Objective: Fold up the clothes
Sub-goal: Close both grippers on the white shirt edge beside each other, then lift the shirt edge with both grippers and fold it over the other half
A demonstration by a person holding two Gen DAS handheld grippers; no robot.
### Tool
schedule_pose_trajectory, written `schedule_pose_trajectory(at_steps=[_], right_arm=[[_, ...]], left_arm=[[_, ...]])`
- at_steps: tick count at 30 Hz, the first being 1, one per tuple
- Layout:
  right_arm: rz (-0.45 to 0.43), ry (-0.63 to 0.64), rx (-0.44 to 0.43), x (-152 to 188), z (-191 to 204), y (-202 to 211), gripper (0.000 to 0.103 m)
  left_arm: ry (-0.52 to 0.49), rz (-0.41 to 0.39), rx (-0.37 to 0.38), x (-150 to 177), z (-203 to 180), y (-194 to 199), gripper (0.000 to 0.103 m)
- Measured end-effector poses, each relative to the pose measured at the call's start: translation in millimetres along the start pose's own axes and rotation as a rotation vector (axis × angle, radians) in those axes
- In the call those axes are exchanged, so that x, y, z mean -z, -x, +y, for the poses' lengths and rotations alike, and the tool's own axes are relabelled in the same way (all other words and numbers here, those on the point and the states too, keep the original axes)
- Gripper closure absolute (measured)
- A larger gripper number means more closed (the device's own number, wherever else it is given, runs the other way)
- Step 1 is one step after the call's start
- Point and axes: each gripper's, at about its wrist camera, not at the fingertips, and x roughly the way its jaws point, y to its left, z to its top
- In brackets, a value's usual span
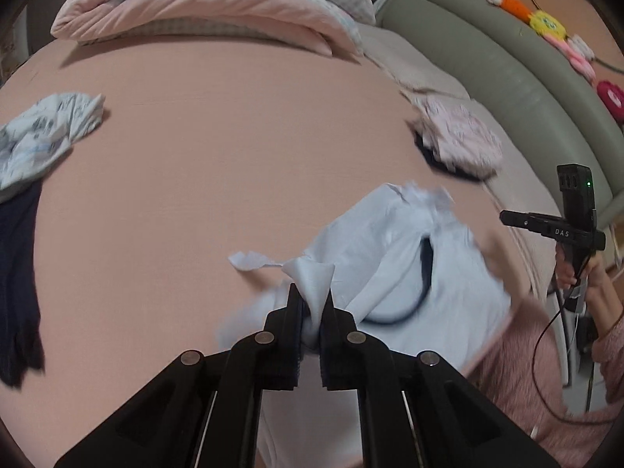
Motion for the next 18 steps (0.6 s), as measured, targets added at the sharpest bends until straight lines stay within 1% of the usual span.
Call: schedule_pose_trajectory(at_steps=[2,5,6,7,8,9,10,11,12,14,15,18], right_arm=[[0.036,-0.021,0.021,24.5,-9.4,-3.2,0.098],[0.097,-0.055,0.061,50.2,-20.9,-10.6,0.097],[0.105,-0.064,0.074,51.7,-23.2,-12.0,0.097],[0.095,-0.066,0.087,47.9,-24.5,-12.1,0.093],[0.077,-0.063,0.094,39.8,-23.8,-12.6,0.077],[0.057,-0.059,0.098,30.5,-22.3,-13.3,0.068],[0.044,-0.052,0.098,19.4,-19.3,-16.2,0.05],[0.033,-0.043,0.097,7.8,-15.7,-19.8,0.04],[0.023,-0.035,0.096,-3.9,-12.1,-23.4,0.039],[0.028,-0.017,0.134,-28.9,-7.2,-42.2,0.039],[0.042,-0.01,0.152,-39.2,-7.5,-52.4,0.039],[0.091,0.009,0.173,-58.9,-12.3,-80.6,0.039]], left_arm=[[-0.011,0.034,-0.001,15.5,-2.1,-4.3,0.098],[-0.015,0.087,-0.024,36.2,-5.5,-18.5,0.097],[-0.007,0.098,-0.03,41.2,-5.6,-22.6,0.097],[0.006,0.1,-0.033,43.8,-5.7,-25.1,0.097],[0.019,0.097,-0.031,43.8,-5.7,-27.7,0.097],[0.031,0.095,-0.029,43.8,-5.6,-30.4,0.097],[0.043,0.091,-0.027,43.3,-5.8,-32.7,0.097],[0.051,0.084,-0.024,41.8,-6.4,-33.8,0.097],[0.055,0.079,-0.02,40.3,-6.5,-33.7,0.097],[0.068,0.071,-0.016,38.0,-3.8,-33.7,0.097],[0.077,0.069,-0.014,37.1,-1.8,-33.7,0.097],[0.096,0.068,-0.004,33.7,2.7,-37.7,0.097]])
